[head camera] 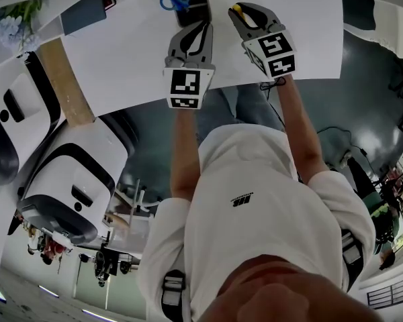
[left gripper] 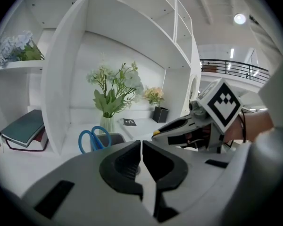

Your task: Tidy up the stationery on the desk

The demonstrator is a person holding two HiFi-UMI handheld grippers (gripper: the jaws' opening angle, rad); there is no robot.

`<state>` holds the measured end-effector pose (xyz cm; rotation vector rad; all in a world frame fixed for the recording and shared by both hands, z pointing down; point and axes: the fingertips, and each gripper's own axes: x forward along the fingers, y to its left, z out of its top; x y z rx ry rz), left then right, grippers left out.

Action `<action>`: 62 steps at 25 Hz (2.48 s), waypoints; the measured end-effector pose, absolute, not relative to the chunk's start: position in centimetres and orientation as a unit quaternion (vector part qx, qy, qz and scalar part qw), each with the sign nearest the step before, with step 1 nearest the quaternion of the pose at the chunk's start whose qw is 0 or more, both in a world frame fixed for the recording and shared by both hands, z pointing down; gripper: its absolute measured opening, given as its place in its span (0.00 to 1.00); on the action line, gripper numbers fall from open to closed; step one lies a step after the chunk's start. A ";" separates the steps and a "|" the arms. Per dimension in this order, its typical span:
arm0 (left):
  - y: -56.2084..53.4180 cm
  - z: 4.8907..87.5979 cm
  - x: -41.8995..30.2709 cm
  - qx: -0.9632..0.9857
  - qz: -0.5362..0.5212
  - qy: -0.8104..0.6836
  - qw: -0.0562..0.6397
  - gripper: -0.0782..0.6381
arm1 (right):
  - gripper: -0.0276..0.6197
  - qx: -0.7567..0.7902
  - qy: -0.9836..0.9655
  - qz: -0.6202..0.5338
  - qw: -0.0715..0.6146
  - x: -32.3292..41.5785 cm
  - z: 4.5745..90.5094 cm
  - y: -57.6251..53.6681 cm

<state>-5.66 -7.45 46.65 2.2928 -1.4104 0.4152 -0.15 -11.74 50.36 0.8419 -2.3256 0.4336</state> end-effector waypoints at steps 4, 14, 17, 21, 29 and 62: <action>-7.3 45.9 -6.9 0.816 0.140 -0.521 0.206 0.11 | 0.14 0.312 -0.894 0.160 0.278 -1.5 47.4 -11.9; -7.1 44.8 -9.5 0.802 0.131 -0.547 0.201 0.11 | 0.14 0.287 -0.918 0.147 0.230 -5.3 43.2 -12.5; -7.1 44.7 -10.2 0.798 0.129 -0.553 0.201 0.11 | 0.14 0.279 -0.923 0.147 0.221 -6.4 42.7 -12.8; -7.0 44.7 -10.9 0.794 0.128 -0.559 0.201 0.11 | 0.14 0.274 -0.927 0.146 0.209 -7.8 42.7 -13.1; -7.1 45.0 -11.8 0.791 0.127 -0.563 0.205 0.11 | 0.14 0.279 -0.931 0.146 0.187 -9.5 43.3 -14.4; -8.0 45.2 -10.0 0.801 0.128 -0.548 0.206 0.11 | 0.16 0.300 -0.915 0.153 0.224 -6.5 46.6 -14.1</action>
